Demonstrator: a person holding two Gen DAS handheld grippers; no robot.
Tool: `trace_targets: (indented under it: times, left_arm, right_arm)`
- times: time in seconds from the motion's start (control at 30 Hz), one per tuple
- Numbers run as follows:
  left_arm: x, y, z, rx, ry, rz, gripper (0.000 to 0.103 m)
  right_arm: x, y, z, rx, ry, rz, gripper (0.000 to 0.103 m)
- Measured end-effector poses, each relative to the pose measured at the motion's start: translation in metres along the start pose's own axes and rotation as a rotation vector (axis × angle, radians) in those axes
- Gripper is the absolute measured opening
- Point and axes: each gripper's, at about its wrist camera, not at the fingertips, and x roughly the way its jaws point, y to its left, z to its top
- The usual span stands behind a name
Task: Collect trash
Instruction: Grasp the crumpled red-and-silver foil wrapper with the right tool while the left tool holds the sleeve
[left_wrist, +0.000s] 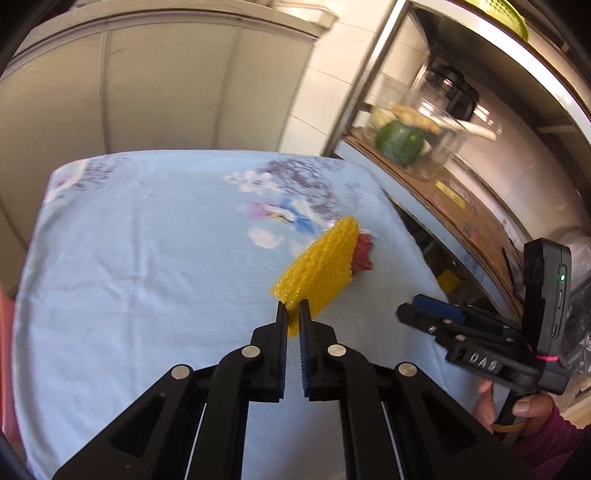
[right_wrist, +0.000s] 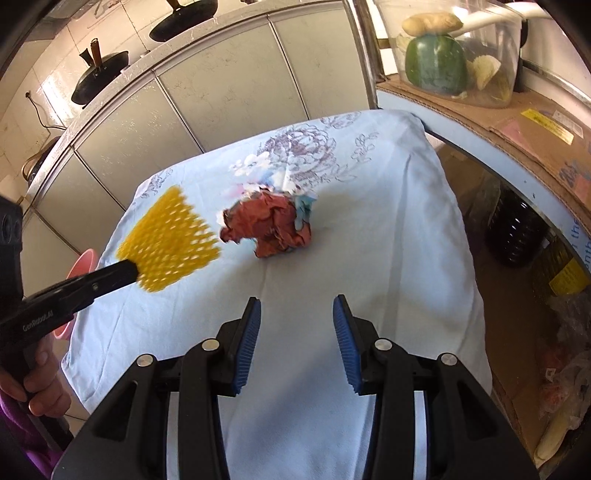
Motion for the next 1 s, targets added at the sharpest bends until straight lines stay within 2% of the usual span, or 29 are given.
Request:
trace_targets:
  times: [0.17, 0.23, 0.33, 0.5, 0.57, 0.67, 0.73, 1.0]
  left_arm:
    - [-0.016, 0.026, -0.011, -0.068, -0.020, 0.046, 0.005]
    - [-0.020, 0.032, -0.014, -0.081, -0.022, 0.052, 0.005]
    - [-0.025, 0.037, -0.017, -0.097, -0.029, 0.046, 0.005]
    - [-0.029, 0.043, -0.018, -0.111, -0.041, 0.026, 0.005]
    - [-0.028, 0.046, -0.019, -0.120, -0.036, 0.021, 0.005]
    - [-0.028, 0.051, -0.021, -0.134, -0.034, 0.013, 0.005]
    - [-0.029, 0.053, -0.021, -0.142, -0.037, 0.009, 0.005]
    - [-0.028, 0.064, -0.026, -0.171, -0.034, 0.004, 0.005]
  right_arm:
    - [0.006, 0.012, 0.016, 0.008, -0.008, 0.023, 0.041]
    - [0.009, 0.016, 0.023, 0.035, 0.008, 0.065, 0.041]
    - [0.015, 0.021, 0.028, 0.078, 0.039, 0.130, 0.041]
    - [0.024, 0.015, 0.029, 0.164, 0.075, 0.166, 0.042]
    - [0.029, 0.009, 0.031, 0.214, 0.095, 0.205, 0.052]
    - [0.033, 0.002, 0.035, 0.283, 0.103, 0.239, 0.052]
    - [0.035, 0.002, 0.040, 0.299, 0.098, 0.238, 0.053]
    - [0.051, 0.002, 0.063, 0.345, 0.083, 0.147, 0.053]
